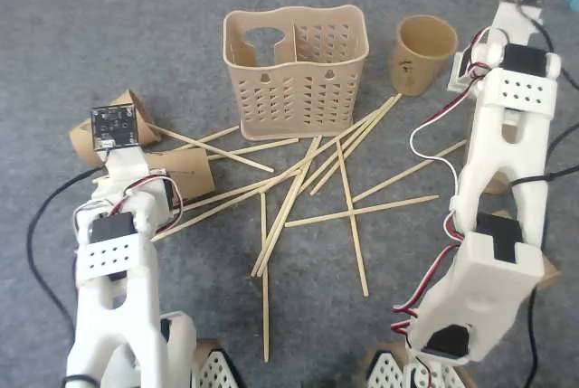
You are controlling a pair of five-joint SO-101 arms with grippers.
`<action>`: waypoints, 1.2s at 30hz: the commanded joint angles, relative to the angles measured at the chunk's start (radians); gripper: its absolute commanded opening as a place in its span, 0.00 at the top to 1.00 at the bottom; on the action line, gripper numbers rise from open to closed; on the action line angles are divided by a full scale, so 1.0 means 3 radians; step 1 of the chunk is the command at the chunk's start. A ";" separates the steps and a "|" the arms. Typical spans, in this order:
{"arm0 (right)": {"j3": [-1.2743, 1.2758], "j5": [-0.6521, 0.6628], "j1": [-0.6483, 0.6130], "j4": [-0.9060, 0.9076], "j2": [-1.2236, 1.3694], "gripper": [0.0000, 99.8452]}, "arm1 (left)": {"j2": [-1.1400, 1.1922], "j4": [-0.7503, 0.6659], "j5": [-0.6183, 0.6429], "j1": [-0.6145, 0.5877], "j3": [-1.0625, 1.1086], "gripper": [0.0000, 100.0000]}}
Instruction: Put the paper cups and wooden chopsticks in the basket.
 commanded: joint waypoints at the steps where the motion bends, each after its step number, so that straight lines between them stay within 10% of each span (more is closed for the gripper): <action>1: -0.0061 -0.0097 -0.0064 -0.0381 -0.0263 0.86 | 0.0102 0.0000 0.0015 -0.0015 0.0043 0.93; 12: -0.0169 -0.0307 -0.0315 -0.1077 -0.0100 0.91 | 0.0102 0.0061 0.0020 -0.0026 0.0033 0.78; 26: -0.3058 -0.0445 -0.0263 -0.0003 0.1941 0.91 | 0.0102 0.0061 0.0020 -0.0026 0.0033 0.78; 36: -0.3340 -0.0445 -0.0156 0.0008 0.2452 0.91 | 0.0102 0.0061 0.0015 -0.0026 0.0028 0.78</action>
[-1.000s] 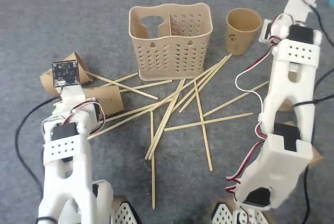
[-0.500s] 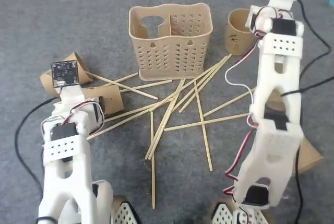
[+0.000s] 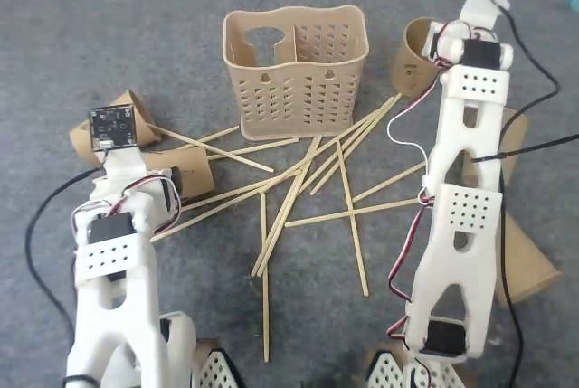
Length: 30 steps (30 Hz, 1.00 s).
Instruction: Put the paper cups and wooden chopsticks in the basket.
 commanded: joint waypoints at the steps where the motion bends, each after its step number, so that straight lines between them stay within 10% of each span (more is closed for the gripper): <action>1: -0.0184 -0.0031 0.0084 0.0028 -0.0084 0.91 | 0.0102 0.0061 0.0026 0.0005 0.0033 0.78; 30: -0.0742 0.0230 0.0008 0.0964 -0.0488 0.84 | 0.0102 0.0010 0.0026 0.0015 0.0038 0.78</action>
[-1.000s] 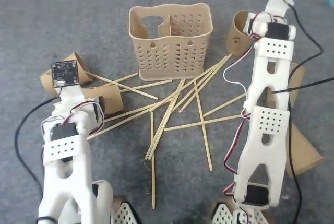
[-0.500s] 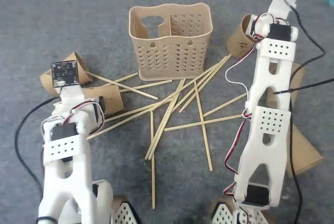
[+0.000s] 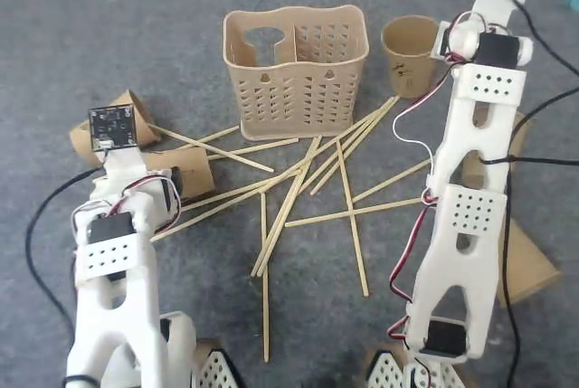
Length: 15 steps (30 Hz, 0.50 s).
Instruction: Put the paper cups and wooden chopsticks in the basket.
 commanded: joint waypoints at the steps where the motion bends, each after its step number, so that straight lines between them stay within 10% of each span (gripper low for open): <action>1: -0.0097 0.0092 0.0003 -0.0023 -0.0284 0.84 | 0.0102 0.0010 0.0026 0.0015 0.0038 0.78; 15: 0.0031 0.0077 0.0013 -0.0606 0.0095 0.84 | 0.0102 0.0010 0.0026 0.0015 0.0038 0.78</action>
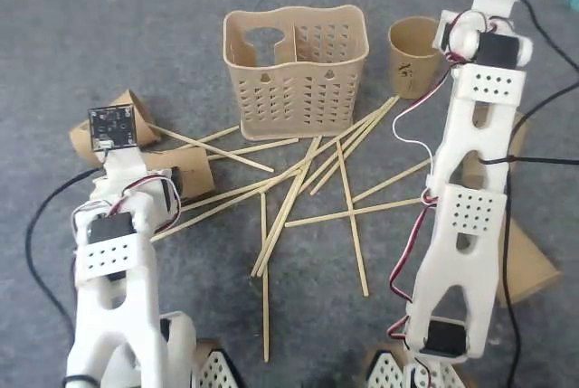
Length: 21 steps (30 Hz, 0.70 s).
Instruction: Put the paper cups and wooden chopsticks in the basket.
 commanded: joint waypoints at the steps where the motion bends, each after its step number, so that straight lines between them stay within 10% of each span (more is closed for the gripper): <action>1: -0.0015 0.0041 0.0018 -0.0146 0.0043 0.84 | 0.0102 0.0010 0.0026 0.0015 0.0038 0.78; 21: -0.0261 -0.0230 -0.0023 0.0079 0.0570 0.98 | 0.0107 0.0010 0.0026 0.0020 0.0038 0.78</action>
